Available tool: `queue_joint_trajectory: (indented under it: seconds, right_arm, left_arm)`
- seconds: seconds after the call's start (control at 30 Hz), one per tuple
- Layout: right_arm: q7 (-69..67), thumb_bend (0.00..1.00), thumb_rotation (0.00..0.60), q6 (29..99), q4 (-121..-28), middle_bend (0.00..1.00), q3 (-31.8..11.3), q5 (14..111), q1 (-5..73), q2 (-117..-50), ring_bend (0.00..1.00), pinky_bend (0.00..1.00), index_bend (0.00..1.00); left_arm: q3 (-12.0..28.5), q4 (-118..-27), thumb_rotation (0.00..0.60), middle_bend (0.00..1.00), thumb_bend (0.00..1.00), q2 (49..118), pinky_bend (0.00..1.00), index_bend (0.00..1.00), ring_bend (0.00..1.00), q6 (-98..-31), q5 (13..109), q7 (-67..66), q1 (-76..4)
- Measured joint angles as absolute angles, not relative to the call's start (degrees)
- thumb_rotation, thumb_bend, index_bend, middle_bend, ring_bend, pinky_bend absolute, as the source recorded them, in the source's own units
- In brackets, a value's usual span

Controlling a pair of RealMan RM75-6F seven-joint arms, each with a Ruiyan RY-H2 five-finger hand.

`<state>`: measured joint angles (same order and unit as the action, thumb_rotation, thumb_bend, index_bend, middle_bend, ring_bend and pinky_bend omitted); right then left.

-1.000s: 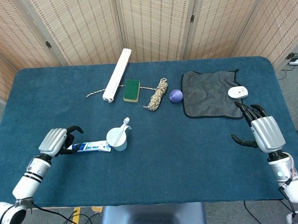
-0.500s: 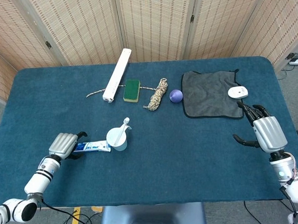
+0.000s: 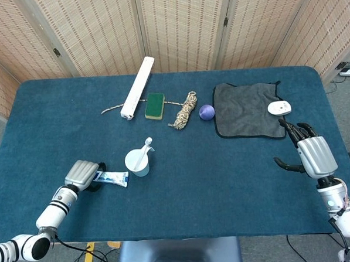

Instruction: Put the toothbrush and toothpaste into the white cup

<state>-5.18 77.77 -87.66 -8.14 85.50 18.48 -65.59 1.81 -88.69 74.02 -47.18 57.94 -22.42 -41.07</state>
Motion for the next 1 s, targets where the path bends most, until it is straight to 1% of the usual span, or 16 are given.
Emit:
queue_joint_trajectory:
  seconds: [0.3,0.7,0.8,0.9,1.0]
  right_arm:
    - [-5.14,0.16,0.6,77.4,-87.62,0.2,-8.19,85.51,18.78,-65.75,0.33,0.2,0.0]
    - [-5.22,0.16,0.6,77.51,-87.53,0.2,-8.07,85.21,18.48,-65.62,0.33,0.2,0.0]
    - [-5.34,0.16,0.6,77.54,-87.43,0.2,-8.04,85.12,18.38,-65.61,0.33,0.2,0.0]
    - [-5.52,0.16,0.6,77.64,-87.34,0.2,-8.07,85.13,18.33,-65.59,0.33,0.2,0.0]
    - [-5.67,0.16,0.6,77.65,-87.26,0.2,-8.06,85.19,18.32,-65.6,0.33,0.2,0.0]
  left_arm:
    - [0.58,-87.79,0.6,0.91,0.35,74.94,0.78,0.37,0.79,-50.66,64.29,-20.26,-38.99]
    - [0.58,-85.23,0.6,0.91,0.35,78.96,0.78,0.37,0.79,-52.15,65.42,-22.45,-38.7]
    - [0.66,-84.6,0.6,0.92,0.35,79.66,0.78,0.39,0.8,-52.49,65.66,-23.04,-38.63]
    - [1.03,-84.35,0.6,0.93,0.35,80.09,0.78,0.44,0.81,-52.9,65.55,-22.61,-38.4]
    - [1.17,-84.06,0.6,0.94,0.35,80.54,0.78,0.47,0.81,-53.02,65.68,-21.95,-38.12]
